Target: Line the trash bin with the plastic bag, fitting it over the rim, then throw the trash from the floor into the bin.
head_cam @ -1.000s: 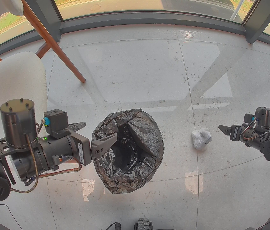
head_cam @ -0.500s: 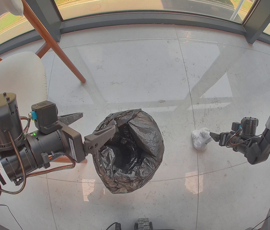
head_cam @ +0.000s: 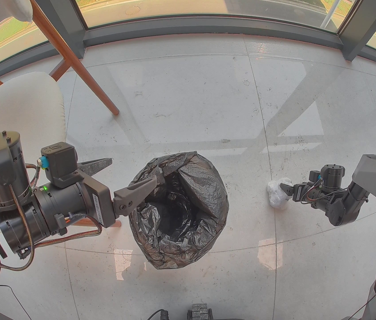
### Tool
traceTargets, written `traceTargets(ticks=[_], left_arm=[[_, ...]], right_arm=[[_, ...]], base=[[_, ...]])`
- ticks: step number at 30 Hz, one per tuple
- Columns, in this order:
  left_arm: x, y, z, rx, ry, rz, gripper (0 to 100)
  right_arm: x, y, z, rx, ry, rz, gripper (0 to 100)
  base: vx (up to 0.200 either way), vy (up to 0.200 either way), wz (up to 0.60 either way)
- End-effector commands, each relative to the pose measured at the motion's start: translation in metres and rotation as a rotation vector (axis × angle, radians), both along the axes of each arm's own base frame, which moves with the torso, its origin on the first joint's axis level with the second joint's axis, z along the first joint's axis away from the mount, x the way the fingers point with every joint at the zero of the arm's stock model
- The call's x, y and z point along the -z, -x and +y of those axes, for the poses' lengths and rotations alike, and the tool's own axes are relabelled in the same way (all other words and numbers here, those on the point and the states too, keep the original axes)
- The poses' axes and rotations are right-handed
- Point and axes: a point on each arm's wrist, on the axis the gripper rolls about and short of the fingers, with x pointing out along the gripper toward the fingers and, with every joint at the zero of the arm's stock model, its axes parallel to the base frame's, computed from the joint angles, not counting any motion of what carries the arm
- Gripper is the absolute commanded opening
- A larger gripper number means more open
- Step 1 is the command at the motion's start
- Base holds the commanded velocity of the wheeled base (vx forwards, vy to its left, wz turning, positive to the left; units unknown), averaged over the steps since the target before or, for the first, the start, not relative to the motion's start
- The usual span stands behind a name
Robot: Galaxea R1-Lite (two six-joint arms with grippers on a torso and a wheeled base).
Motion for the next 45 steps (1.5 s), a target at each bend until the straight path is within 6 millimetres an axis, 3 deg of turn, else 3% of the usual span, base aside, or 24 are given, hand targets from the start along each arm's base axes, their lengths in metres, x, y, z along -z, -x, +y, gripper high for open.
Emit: traceTargets(ticks=[1, 6, 7, 12, 17, 19, 24, 26, 29, 32, 33, 38, 45], left_arm=[[0.001, 0.000, 0.000, 0.003, -0.001, 0.003, 100], [0.000, 0.000, 0.001, 0.001, 0.002, -0.002, 100], [0.000, 0.000, 0.001, 0.001, 0.001, 0.000, 100], [0.001, -0.007, 0.011, -0.052, -0.002, 0.000, 100], [0.001, -0.007, 0.012, -0.054, -0.003, 0.001, 100], [-0.001, -0.003, 0.012, -0.008, 0.010, -0.005, 100], [-0.011, 0.004, 0.016, 0.014, 0.031, -0.045, 100], [-0.013, 0.005, 0.017, 0.017, 0.037, -0.052, 100], [-0.016, 0.011, 0.019, 0.024, 0.047, -0.065, 100], [-0.018, 0.011, 0.019, 0.030, 0.052, -0.069, 100], [-0.018, 0.011, 0.019, 0.038, 0.052, -0.071, 100], [-0.023, 0.011, 0.018, 0.046, 0.074, -0.112, 100], [-0.022, 0.010, 0.018, 0.046, 0.075, -0.113, 100]], right_arm=[[0.023, -0.011, 0.003, -0.008, -0.001, 0.018, 100], [0.041, -0.027, 0.003, -0.008, -0.001, 0.006, 100], [0.048, -0.029, 0.004, -0.011, -0.001, 0.012, 0], [0.064, -0.031, 0.005, -0.013, 0.000, 0.033, 0], [0.064, -0.030, 0.003, -0.012, -0.004, 0.035, 0], [0.055, -0.030, -0.003, -0.003, -0.007, 0.023, 0], [-0.009, -0.020, -0.015, -0.012, -0.025, -0.062, 0], [-0.039, -0.006, -0.015, -0.031, -0.035, -0.076, 0], [-0.067, 0.022, -0.009, -0.057, -0.043, -0.061, 0], [-0.084, 0.039, -0.004, -0.069, -0.044, -0.076, 0], [-0.099, 0.054, 0.005, -0.092, -0.049, -0.090, 0], [-0.133, 0.095, 0.029, -0.167, -0.079, -0.134, 0], [-0.160, 0.148, 0.060, -0.273, -0.127, -0.172, 0]], base=[[0.000, 0.000, 0.00], [0.000, 0.000, 0.00], [0.000, 0.000, 0.00], [0.000, 0.000, 0.00], [0.000, 0.000, 0.00], [0.000, 0.000, 0.00], [0.000, 0.000, 0.00], [0.000, 0.000, 0.00], [0.000, 0.000, 0.00], [0.000, 0.000, 0.00], [0.000, 0.000, 0.00], [0.000, 0.000, 0.00], [0.000, 0.000, 0.00]])
